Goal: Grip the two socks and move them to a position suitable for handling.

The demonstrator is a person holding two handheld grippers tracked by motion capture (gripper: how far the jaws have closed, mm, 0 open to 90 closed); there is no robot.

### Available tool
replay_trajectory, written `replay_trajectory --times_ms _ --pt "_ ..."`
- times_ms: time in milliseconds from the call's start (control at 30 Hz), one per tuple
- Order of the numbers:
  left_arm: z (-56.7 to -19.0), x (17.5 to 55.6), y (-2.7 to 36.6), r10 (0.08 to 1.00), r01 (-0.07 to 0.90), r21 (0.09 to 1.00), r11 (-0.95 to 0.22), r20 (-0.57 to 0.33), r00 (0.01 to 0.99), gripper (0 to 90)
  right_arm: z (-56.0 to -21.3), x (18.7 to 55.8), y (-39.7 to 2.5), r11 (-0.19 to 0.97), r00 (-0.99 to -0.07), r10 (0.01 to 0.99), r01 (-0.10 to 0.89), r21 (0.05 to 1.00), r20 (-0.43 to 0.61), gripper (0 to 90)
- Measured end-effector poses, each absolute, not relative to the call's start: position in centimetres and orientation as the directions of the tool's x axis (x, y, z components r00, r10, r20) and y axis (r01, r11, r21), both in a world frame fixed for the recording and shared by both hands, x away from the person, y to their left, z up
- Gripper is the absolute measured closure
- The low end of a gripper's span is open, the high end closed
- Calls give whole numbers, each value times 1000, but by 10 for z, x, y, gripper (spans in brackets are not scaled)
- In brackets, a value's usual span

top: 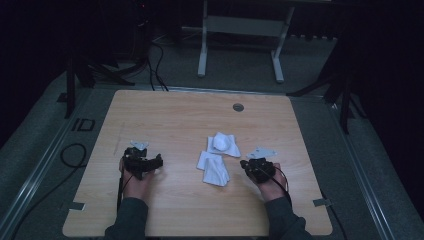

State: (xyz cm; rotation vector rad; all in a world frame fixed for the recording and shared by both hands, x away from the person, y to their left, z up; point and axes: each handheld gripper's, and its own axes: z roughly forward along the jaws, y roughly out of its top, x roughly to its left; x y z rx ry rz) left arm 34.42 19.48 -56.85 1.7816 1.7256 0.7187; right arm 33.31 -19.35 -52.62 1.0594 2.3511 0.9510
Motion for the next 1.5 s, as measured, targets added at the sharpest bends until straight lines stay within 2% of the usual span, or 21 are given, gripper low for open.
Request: replay_trajectory --times_ms 400,633,833,1000,1367,1500 --pt "-569 344 195 999 704 710 -23 1 32 143 -524 337 -144 542 -713 698 455 707 -76 856" --pt "-568 342 196 999 703 711 -31 1 44 159 -544 345 -127 567 -724 688 489 663 -55 858" --pt "-568 337 197 999 691 723 -25 0 36 255 -550 347 -124 567 -727 686 499 655 -40 867" --pt "-565 333 198 999 698 716 -25 3 33 381 -551 342 -120 576 -743 668 485 658 -36 868" --pt "-561 329 197 996 706 706 -66 0 93 593 -552 334 -106 582 -768 640 467 666 -21 867" --pt "-560 328 193 991 709 699 -92 -6 134 636 -553 332 -102 581 -775 632 466 667 -10 867"
